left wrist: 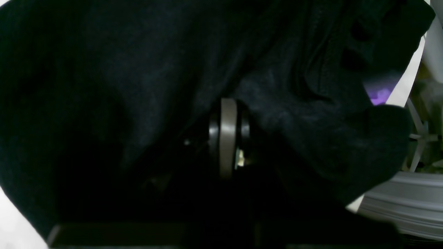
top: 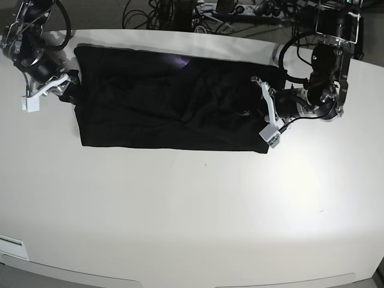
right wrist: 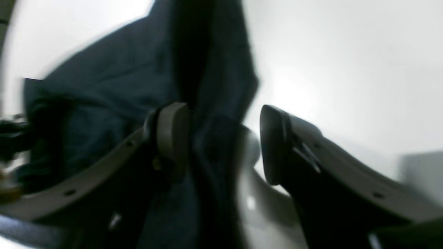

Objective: Fold the T-shirt properly
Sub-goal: 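Lift the strip end with the right gripper and fold it over the left gripper's end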

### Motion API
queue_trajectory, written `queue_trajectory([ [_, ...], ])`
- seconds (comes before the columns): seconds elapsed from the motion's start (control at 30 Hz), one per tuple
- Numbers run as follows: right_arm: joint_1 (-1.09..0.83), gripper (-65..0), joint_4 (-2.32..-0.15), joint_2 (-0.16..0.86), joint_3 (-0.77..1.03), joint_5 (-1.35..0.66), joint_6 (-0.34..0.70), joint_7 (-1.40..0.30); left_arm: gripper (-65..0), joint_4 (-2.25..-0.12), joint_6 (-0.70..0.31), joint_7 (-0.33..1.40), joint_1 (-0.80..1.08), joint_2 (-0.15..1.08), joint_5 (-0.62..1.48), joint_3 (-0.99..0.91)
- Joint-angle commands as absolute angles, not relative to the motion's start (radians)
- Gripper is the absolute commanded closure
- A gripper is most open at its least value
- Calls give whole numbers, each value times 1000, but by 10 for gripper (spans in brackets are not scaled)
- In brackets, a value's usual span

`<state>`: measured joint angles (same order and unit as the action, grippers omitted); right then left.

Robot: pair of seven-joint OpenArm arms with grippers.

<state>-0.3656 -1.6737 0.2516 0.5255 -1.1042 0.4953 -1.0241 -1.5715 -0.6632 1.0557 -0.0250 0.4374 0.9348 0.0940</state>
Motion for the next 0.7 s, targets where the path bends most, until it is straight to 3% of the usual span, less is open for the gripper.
queue_trajectory([
  [0.0, -369, -348, -1674, 257, 529, -1130, 511, -1063, 0, -1576, -654, 1099, -28, 451, 892, 90],
  [0.13, -366, -348, -1671, 225, 523, -1154, 545, -1123, 0, -1576, -654, 1099, -28, 451, 908, 90],
  [0.5, -337, -324, -1671, 211, 369, -1118, 580, -1093, 0, -1576, -654, 1099, -28, 451, 936, 90],
  [0.57, -325, -232, -1672, 212, 370, -1117, 580, -1093, 0, -1576, -655, 1099, -32, 452, 958, 90],
  [0.67, -300, 0, -1681, 214, 389, -1071, 567, -1093, 0, -1576, -654, 1105, -55, 452, 1023, 90],
])
